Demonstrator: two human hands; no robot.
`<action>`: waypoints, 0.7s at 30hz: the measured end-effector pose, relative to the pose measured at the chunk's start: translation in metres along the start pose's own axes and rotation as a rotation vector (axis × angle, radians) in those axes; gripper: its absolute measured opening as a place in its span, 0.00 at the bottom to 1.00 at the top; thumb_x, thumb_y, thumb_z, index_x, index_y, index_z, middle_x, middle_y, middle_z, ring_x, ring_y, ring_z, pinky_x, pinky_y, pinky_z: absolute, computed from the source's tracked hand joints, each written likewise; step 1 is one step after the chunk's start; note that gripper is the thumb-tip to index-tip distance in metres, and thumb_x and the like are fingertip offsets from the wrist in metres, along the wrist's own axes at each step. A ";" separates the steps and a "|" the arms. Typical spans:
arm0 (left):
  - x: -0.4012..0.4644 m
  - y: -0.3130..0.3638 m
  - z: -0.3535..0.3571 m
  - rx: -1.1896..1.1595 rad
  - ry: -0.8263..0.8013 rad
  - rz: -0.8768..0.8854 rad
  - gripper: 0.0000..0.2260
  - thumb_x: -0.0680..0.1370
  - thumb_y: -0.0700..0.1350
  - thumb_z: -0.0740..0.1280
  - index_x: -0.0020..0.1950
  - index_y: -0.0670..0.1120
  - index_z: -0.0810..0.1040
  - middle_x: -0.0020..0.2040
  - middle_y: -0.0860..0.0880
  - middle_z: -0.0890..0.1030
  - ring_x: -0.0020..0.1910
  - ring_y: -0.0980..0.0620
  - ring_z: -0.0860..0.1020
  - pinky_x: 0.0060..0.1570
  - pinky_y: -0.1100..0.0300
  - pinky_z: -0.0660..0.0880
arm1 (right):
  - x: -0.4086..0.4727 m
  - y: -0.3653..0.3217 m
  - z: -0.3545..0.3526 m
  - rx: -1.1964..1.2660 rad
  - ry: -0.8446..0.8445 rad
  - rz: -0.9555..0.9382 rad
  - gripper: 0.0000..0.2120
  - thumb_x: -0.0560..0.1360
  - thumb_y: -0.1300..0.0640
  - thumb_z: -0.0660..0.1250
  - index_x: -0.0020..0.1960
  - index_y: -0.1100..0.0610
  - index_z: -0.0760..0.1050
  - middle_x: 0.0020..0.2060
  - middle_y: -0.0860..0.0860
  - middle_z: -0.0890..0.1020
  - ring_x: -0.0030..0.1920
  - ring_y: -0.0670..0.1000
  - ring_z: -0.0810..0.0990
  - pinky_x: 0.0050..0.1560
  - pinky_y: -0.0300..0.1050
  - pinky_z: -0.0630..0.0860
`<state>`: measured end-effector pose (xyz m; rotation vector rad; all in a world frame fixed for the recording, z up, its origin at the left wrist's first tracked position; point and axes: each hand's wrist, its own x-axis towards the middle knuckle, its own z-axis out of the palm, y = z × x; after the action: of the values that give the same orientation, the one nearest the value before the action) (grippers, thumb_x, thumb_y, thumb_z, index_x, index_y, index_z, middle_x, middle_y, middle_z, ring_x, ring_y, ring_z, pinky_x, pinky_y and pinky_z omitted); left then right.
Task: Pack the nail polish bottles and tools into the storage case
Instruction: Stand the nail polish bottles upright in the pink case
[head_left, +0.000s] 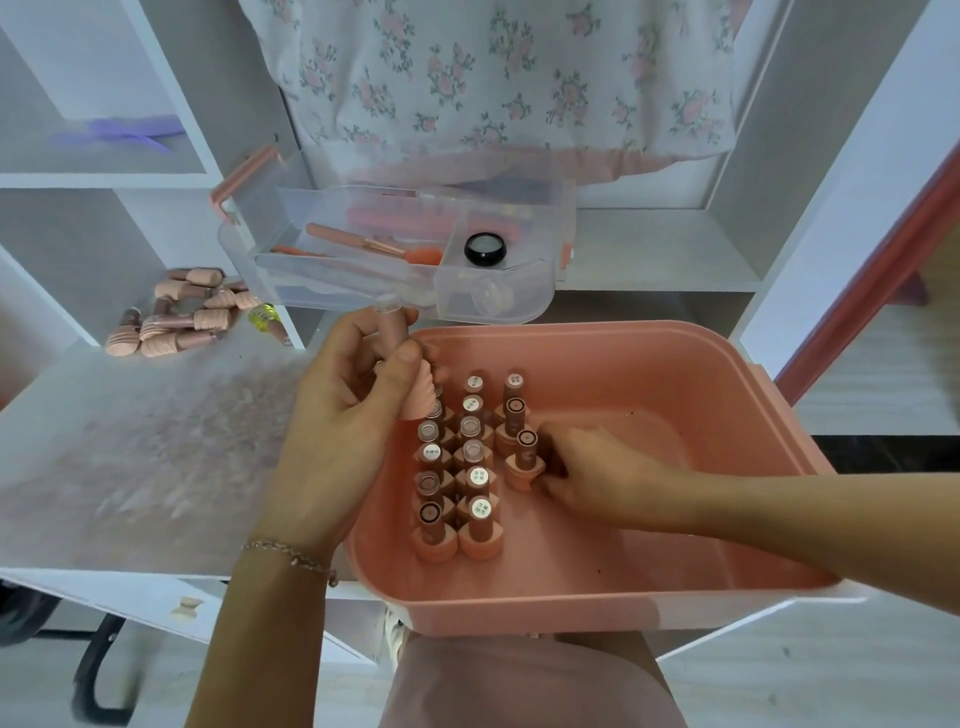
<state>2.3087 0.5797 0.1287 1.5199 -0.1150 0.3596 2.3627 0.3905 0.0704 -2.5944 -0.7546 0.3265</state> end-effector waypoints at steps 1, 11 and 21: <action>0.000 0.000 0.000 0.006 0.000 0.002 0.10 0.71 0.48 0.63 0.51 0.51 0.75 0.39 0.55 0.81 0.44 0.53 0.79 0.51 0.57 0.76 | 0.000 0.000 0.000 0.003 0.012 -0.009 0.09 0.71 0.63 0.63 0.39 0.52 0.65 0.45 0.58 0.81 0.46 0.59 0.76 0.35 0.36 0.59; 0.000 -0.001 0.000 0.019 -0.013 0.013 0.09 0.72 0.48 0.63 0.52 0.52 0.75 0.40 0.54 0.82 0.45 0.52 0.80 0.49 0.59 0.77 | 0.003 0.003 0.003 -0.041 0.041 -0.008 0.02 0.73 0.60 0.63 0.44 0.55 0.70 0.49 0.58 0.80 0.50 0.60 0.76 0.43 0.45 0.68; 0.000 0.000 -0.001 -0.007 -0.015 0.017 0.10 0.73 0.47 0.63 0.54 0.51 0.75 0.40 0.54 0.82 0.45 0.52 0.80 0.51 0.57 0.77 | 0.005 -0.001 0.005 -0.082 0.044 0.019 0.05 0.74 0.58 0.62 0.46 0.60 0.72 0.49 0.60 0.79 0.50 0.61 0.76 0.44 0.46 0.69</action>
<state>2.3083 0.5808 0.1286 1.5152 -0.1407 0.3611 2.3647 0.3954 0.0653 -2.6776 -0.7421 0.2478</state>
